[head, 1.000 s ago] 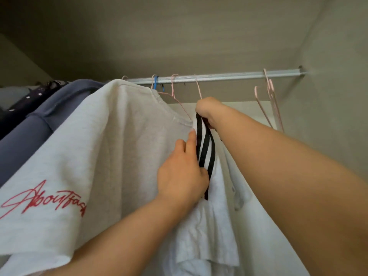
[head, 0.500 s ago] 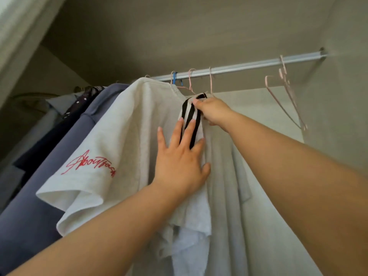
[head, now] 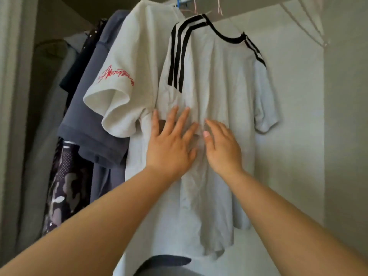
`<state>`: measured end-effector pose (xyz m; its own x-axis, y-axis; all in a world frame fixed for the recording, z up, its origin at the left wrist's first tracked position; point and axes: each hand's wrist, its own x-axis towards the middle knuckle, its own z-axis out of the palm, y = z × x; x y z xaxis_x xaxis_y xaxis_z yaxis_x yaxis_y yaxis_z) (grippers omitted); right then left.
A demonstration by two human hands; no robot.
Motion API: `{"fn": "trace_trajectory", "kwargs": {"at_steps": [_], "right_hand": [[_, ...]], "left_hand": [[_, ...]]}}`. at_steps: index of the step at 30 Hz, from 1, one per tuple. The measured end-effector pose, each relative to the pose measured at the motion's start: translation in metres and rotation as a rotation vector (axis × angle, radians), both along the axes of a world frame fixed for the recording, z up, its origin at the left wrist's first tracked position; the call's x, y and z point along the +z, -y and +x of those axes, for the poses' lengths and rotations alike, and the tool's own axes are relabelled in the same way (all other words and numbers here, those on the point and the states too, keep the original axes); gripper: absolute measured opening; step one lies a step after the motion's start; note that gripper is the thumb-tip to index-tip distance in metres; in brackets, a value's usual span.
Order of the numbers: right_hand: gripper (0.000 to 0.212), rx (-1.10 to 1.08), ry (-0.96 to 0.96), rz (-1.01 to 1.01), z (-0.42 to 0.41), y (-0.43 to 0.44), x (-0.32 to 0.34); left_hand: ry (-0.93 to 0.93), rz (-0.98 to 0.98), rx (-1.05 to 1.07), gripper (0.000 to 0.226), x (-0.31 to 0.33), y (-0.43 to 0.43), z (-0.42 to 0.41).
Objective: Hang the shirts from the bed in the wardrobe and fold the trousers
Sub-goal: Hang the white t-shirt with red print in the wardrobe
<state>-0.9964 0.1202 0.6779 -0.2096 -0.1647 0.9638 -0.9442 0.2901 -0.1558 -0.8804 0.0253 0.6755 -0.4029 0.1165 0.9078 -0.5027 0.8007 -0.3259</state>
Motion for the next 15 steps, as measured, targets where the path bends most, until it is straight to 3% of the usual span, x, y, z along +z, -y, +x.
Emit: {"fn": "trace_trajectory", "kwargs": {"at_steps": [4, 10, 15], "right_hand": [[0.046, -0.046, 0.111, 0.106, 0.010, -0.002, -0.086], [0.049, 0.026, 0.270, 0.328, 0.051, 0.003, -0.213], [0.049, 0.170, 0.271, 0.495, 0.103, 0.019, -0.278]], "left_hand": [[0.108, 0.004, 0.055, 0.057, -0.060, 0.001, 0.020], [0.247, 0.198, 0.188, 0.058, -0.184, 0.004, 0.063], [0.309, 0.439, 0.341, 0.059, -0.266, 0.013, 0.127]]}}
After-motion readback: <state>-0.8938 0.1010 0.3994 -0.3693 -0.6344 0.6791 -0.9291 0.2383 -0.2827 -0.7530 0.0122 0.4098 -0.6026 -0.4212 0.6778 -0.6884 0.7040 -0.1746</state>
